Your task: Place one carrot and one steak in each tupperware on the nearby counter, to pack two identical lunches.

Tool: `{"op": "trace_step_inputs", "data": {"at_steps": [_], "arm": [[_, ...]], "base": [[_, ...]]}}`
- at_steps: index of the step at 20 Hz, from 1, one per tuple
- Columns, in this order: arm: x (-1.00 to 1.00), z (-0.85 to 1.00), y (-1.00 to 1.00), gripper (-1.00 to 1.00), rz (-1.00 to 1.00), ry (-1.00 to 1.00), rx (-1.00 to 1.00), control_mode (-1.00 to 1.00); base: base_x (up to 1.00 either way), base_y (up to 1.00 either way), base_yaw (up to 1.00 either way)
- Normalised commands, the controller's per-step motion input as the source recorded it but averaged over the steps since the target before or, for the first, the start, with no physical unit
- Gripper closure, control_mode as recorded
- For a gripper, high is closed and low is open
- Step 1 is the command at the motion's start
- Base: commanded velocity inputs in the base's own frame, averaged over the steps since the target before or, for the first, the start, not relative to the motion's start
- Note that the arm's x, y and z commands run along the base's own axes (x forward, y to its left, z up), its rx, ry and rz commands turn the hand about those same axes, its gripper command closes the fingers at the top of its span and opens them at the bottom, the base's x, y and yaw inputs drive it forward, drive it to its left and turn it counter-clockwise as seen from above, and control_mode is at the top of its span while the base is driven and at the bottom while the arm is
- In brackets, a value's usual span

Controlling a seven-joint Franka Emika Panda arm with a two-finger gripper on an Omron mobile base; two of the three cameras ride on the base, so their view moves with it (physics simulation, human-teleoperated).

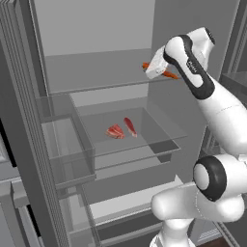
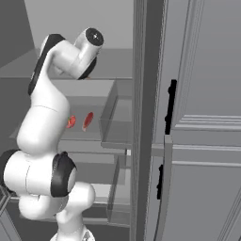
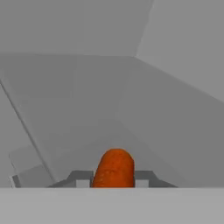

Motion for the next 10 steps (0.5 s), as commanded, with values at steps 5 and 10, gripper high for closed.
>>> {"op": "trace_step_inputs", "data": {"at_steps": [5, 10], "arm": [[-1.00, -0.59, 0.32, 1.00, 0.11, -0.10, -0.40, -1.00], [-1.00, -0.95, 0.05, 1.00, 0.00, -0.26, -0.23, -1.00]], "base": [[0.00, 0.00, 0.00], [0.00, 0.00, 0.00]]}}
